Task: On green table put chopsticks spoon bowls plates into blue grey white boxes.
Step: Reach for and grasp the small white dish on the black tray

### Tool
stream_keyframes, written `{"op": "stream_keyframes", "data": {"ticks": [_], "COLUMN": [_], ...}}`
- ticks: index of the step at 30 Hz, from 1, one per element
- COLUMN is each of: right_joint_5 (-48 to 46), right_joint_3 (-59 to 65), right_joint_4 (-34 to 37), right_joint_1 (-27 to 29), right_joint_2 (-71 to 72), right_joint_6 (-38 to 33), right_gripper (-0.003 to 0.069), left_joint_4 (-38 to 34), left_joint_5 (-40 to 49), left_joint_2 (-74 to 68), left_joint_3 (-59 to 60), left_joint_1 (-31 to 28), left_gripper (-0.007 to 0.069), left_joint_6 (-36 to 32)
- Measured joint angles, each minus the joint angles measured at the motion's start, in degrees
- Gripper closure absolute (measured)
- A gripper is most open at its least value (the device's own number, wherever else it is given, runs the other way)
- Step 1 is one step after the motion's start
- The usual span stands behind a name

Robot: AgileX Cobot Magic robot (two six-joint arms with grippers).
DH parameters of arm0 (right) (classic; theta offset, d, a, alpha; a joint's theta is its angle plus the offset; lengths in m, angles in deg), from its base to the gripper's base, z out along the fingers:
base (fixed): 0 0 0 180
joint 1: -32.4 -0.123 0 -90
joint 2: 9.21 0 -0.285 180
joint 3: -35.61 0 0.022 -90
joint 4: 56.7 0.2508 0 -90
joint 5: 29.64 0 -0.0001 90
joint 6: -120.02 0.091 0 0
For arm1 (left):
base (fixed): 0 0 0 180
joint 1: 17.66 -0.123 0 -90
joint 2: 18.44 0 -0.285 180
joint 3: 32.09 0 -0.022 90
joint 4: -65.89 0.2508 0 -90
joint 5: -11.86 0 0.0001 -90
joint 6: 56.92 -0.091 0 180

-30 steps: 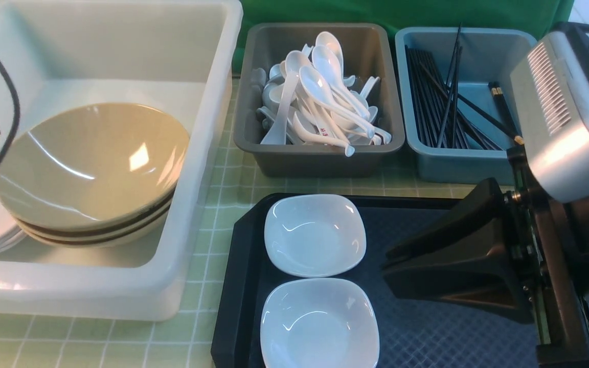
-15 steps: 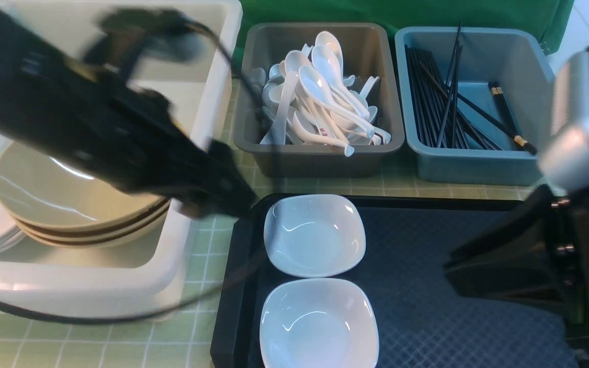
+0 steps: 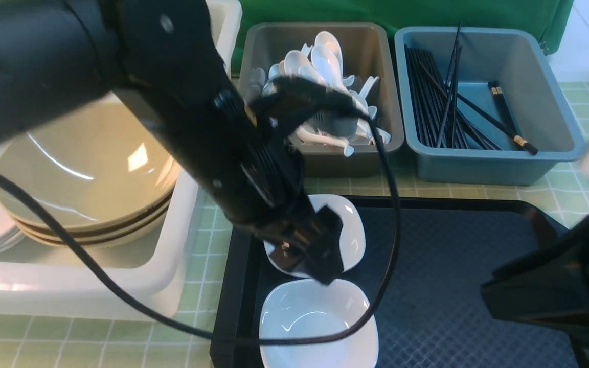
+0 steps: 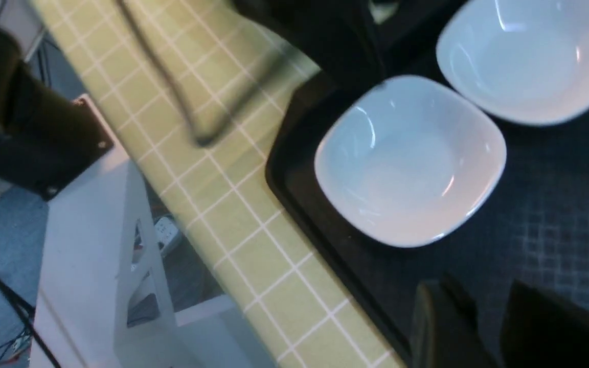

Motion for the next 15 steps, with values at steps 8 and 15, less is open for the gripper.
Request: {"op": "stream_keyframes", "data": {"ticks": [8, 15], "right_joint_5": [14.30, 21.89], "right_joint_3": [-0.34, -6.02], "right_joint_4": [2.14, 7.70], "right_joint_1": [0.00, 2.35], "right_joint_2": [-18.03, -36.28], "right_joint_6": [8.20, 10.64], "right_gripper": [0.0337, 0.0327], "left_joint_4": [-0.01, -0.01], "left_joint_5": [1.20, -2.99], "left_joint_2": [13.65, 24.96], "left_joint_3": [4.04, 14.08], "left_joint_1": [0.00, 0.00], "left_gripper": [0.0104, 0.0104], "left_joint_6": [-1.14, -1.16]}}
